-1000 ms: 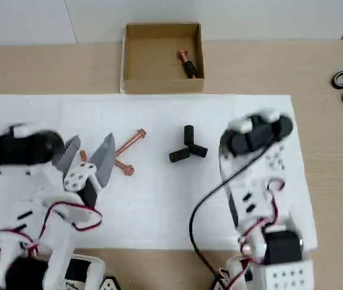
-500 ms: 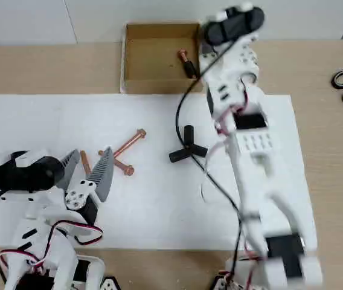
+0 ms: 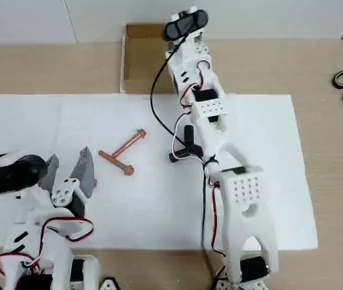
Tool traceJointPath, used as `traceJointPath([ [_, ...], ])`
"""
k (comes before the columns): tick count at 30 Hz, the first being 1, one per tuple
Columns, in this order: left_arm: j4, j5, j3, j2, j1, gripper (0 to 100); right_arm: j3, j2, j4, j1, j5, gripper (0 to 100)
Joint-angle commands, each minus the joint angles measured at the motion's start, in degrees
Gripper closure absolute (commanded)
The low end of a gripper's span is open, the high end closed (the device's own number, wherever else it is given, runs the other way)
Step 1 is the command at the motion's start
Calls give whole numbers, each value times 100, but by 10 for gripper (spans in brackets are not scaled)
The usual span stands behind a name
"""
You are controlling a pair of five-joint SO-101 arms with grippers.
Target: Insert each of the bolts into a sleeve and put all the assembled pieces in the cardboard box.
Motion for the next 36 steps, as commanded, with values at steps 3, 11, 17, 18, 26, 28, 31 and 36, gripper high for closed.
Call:
traceJointPath([
  [3,62,-53,-13,0,-18,791,-1960,1103,-127,-22,35,995],
  [11,62,-53,4,0,-18,791,-2840,1824,602,-22,35,994],
  [17,62,-53,-13,0,-18,791,-2954,1956,620,-4,35,912],
  [18,70,-53,-13,0,-9,791,-2954,1956,716,-4,35,876],
  [26,62,-53,-4,0,18,791,-3033,1912,1130,75,35,727],
  [28,53,-53,-4,0,18,791,-3349,1912,1191,84,35,727],
  [31,35,-53,-4,0,18,791,-4044,1912,1640,101,35,727],
  [36,53,-53,-13,0,26,791,-5705,1912,2862,110,35,727],
])
